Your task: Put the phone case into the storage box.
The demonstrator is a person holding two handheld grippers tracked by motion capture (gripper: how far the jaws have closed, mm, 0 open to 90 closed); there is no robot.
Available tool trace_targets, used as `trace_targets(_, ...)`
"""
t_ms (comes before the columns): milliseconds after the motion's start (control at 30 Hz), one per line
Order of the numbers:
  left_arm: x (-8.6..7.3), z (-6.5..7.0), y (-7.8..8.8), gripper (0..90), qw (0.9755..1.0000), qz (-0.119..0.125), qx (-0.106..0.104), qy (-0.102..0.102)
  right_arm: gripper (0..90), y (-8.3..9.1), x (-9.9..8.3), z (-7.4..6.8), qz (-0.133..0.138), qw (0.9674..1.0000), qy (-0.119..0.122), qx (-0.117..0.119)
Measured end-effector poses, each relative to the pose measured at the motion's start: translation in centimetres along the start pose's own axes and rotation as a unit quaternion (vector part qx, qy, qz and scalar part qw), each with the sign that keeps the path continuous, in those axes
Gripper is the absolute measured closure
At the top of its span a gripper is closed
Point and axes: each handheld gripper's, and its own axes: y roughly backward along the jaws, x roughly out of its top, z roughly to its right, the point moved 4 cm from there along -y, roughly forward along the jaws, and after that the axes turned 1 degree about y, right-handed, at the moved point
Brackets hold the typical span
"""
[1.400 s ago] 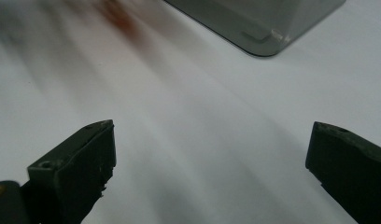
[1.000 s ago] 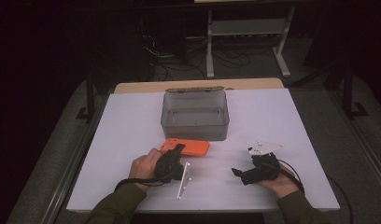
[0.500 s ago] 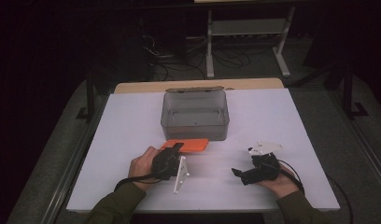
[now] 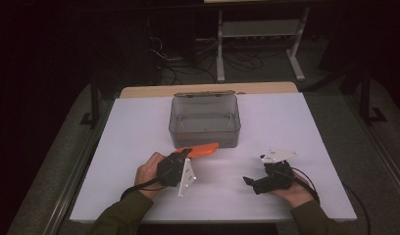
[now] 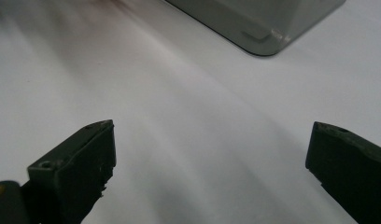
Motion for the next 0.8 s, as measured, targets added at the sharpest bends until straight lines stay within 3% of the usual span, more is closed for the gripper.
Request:
trace_targets(400,0.0,-0.6,0.1,80.0,0.9982,0.014,-0.022,0.054,1.2,0.0,0.0,0.0,0.0,1.0,0.001,-0.001)
trace_targets(633,0.0,-1.0,0.2,80.0,0.9952,0.024,-0.035,0.088,1.2,0.0,0.0,0.0,0.001,1.0,0.001,-0.001)
trace_targets(800,-0.1,-1.1,0.2,80.0,0.9918,0.03,-0.049,0.114,1.2,0.0,0.0,0.0,0.0,1.0,0.0,-0.001)
